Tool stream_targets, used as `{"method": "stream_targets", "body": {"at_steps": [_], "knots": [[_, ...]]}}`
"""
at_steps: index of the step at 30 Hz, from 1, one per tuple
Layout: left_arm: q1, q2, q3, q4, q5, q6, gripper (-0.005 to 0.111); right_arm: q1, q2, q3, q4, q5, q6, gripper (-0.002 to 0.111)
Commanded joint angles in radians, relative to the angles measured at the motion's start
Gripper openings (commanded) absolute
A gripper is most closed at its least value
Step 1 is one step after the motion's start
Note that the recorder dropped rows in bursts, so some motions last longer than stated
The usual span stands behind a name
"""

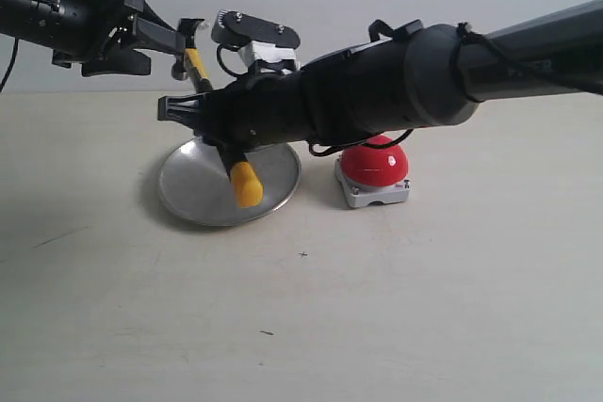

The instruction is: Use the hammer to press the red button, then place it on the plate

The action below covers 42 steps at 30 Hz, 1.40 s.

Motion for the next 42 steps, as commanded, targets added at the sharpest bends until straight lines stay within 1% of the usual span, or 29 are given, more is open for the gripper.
{"method": "stream_targets", "body": {"at_steps": [1,4,5,7,8,9,10,11,13,14,16,19,22,23,24,25,27,32,39,42], "knots": [[0.001,-0.012,-0.005,-0.092,0.069,0.064,0.07,-0.036,-0.071,0.042,-0.012,-0.06,-0.021,0.0],[0.001,-0.021,-0.005,-0.116,0.115,0.099,0.068,-0.065,-0.109,0.08,-0.012,-0.103,-0.032,0.0],[0.001,-0.026,-0.002,-0.116,0.119,0.108,0.065,-0.075,-0.129,0.098,-0.012,-0.109,-0.042,0.0],[0.001,-0.034,0.014,-0.133,0.119,0.141,0.054,-0.091,-0.175,0.133,-0.012,-0.113,-0.07,0.0],[0.001,-0.036,0.033,-0.163,0.121,0.171,0.043,-0.096,-0.207,0.154,-0.005,-0.118,-0.103,0.0],[0.001,-0.036,0.052,-0.202,0.137,0.207,0.028,-0.096,-0.242,0.177,-0.005,-0.138,-0.137,0.0],[0.001,-0.036,0.072,-0.241,0.146,0.244,0.01,-0.096,-0.272,0.197,-0.005,-0.157,-0.166,0.0],[0.001,-0.038,0.107,-0.301,0.159,0.298,0.001,-0.096,-0.313,0.225,-0.005,-0.177,-0.208,0.0],[0.005,-0.049,0.156,-0.369,0.171,0.385,0.001,-0.096,-0.386,0.285,0.008,-0.195,-0.27,0.0],[0.007,-0.064,0.201,-0.405,0.166,0.449,0.0,-0.096,-0.425,0.319,0.014,-0.201,-0.293,0.0],[0.007,-0.096,0.267,-0.436,0.122,0.525,0.0,-0.096,-0.496,0.379,0.028,-0.225,-0.332,0.0],[0.007,-0.199,0.423,-0.481,-0.037,0.653,0.0,-0.096,-0.577,0.462,0.046,-0.276,-0.393,0.0],[0.007,-0.343,0.593,-0.579,-0.244,0.812,0.0,-0.096,-0.638,0.53,0.046,-0.279,-0.437,0.0],[0.007,-0.417,0.668,-0.654,-0.316,0.896,0.0,-0.096,-0.655,0.547,0.046,-0.279,-0.437,0.0],[0.007,-0.469,0.717,-0.688,-0.372,0.96,0.0,-0.096,-0.669,0.562,0.046,-0.279,-0.437,0.0],[0.007,-0.534,0.77,-0.688,-0.414,1.004,0.0,-0.094,-0.681,0.577,0.046,-0.267,-0.437,0.0],[0.007,-0.65,0.838,-0.688,-0.474,0.996,0.0,-0.094,-0.692,0.597,0.046,-0.256,-0.437,0.0],[0.007,-0.956,0.98,-0.688,-0.486,0.989,0.0,-0.092,-0.691,0.646,0.046,-0.204,-0.435,0.0],[0.007,-1.44,1.171,-0.688,-0.637,0.933,0.0,-0.092,-0.691,0.685,0.046,-0.237,-0.444,0.0],[0.007,-1.623,1.242,-0.688,-0.662,0.888,0.0,-0.092,-0.691,0.687,0.046,-0.233,-0.446,0.0]]}}
